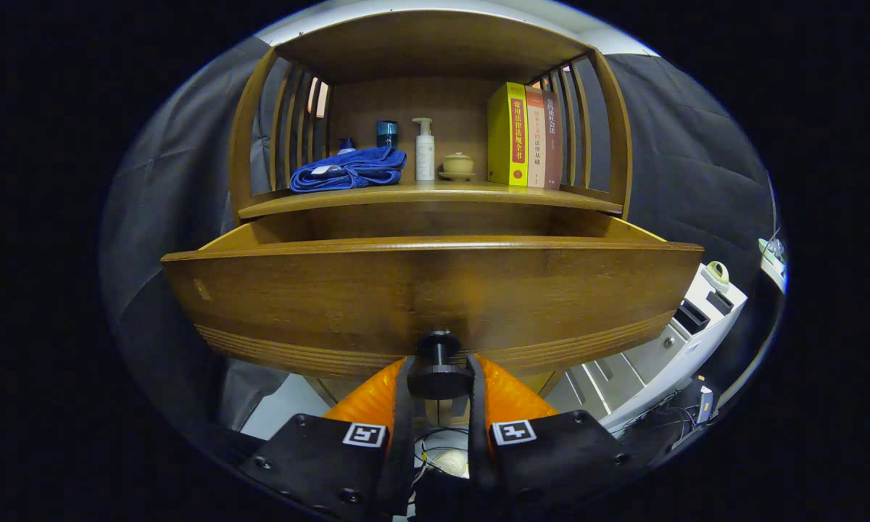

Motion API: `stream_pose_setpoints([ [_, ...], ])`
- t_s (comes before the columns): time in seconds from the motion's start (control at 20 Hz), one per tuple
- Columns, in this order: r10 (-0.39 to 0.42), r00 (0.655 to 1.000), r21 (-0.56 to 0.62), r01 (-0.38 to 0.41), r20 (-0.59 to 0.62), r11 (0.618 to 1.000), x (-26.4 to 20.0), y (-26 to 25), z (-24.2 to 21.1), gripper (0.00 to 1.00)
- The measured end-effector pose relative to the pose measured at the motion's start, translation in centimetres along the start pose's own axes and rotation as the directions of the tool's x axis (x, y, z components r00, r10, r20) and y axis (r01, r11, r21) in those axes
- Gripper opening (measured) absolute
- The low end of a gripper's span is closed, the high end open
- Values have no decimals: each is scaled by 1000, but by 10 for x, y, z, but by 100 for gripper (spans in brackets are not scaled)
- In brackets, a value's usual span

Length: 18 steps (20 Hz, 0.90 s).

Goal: Pull open the drawer, take out the items inside it, and place them on the countertop above the cabinet.

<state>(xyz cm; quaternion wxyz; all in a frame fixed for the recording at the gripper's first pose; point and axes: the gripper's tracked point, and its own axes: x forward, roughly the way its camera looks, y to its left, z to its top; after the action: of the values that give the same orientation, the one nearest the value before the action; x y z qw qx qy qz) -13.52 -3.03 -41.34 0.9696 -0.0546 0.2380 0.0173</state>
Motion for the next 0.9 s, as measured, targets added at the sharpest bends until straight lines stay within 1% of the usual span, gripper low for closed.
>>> stream_pose_setpoints([
  [0.35, -2, 1000, -8, 1, -16, 1000, -31, -7, -12, 40],
  [0.55, -12, 1000, -32, 12, -16, 999, -37, -8, -13, 40],
  [0.75, -12, 1000, -20, 12, -16, 1000, -36, -9, -12, 40],
  [0.8, -13, 999, -27, 12, -29, 1000, -38, -9, -13, 41],
  [0.85, -16, 999, -30, 14, -41, 999, -37, -10, -12, 46],
  [0.9, -26, 999, -30, 24, -38, 999, -39, -11, -8, 48],
])
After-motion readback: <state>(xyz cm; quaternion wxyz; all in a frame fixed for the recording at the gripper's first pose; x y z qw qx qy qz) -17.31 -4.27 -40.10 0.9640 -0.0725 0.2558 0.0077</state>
